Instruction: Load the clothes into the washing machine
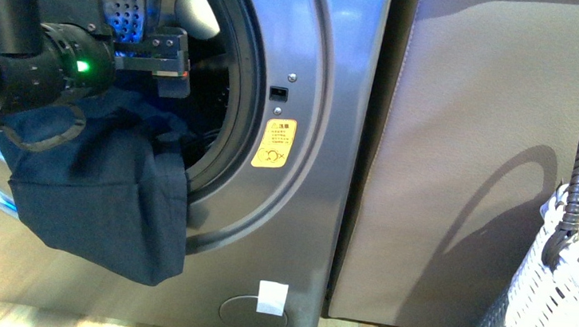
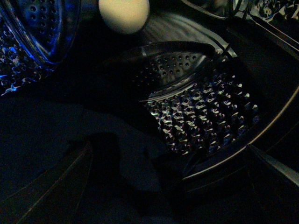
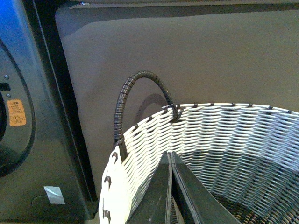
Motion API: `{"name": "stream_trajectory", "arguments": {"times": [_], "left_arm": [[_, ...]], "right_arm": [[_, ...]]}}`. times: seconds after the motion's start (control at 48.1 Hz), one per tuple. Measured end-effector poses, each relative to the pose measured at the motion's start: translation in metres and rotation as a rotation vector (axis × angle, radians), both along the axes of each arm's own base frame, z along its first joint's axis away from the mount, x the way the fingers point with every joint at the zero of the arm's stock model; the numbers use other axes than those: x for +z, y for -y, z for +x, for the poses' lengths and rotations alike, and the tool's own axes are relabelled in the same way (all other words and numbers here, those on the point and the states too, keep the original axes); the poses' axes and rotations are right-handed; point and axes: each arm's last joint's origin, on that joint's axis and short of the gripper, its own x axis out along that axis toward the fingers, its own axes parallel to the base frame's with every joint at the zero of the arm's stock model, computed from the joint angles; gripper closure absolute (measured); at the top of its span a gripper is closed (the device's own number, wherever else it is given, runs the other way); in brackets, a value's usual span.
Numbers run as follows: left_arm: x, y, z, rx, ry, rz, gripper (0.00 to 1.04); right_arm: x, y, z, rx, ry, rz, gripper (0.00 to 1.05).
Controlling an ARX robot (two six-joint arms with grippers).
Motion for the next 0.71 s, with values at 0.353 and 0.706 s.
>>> {"name": "stream_trajectory", "arguments": {"times": [0.353,0.706], "left_arm": [[0.001,-0.002,-0.015,0.001,-0.004,-0.038,0.07],[0.001,-0.007,-0.034,-0.002,-0.004,-0.065,0.07]], "right_arm": [[0.000,0.000,0.000,0.000,0.000,0.000,1.02],[0.000,0.000,0.000,0.000,0.000,0.000,1.02]]}}
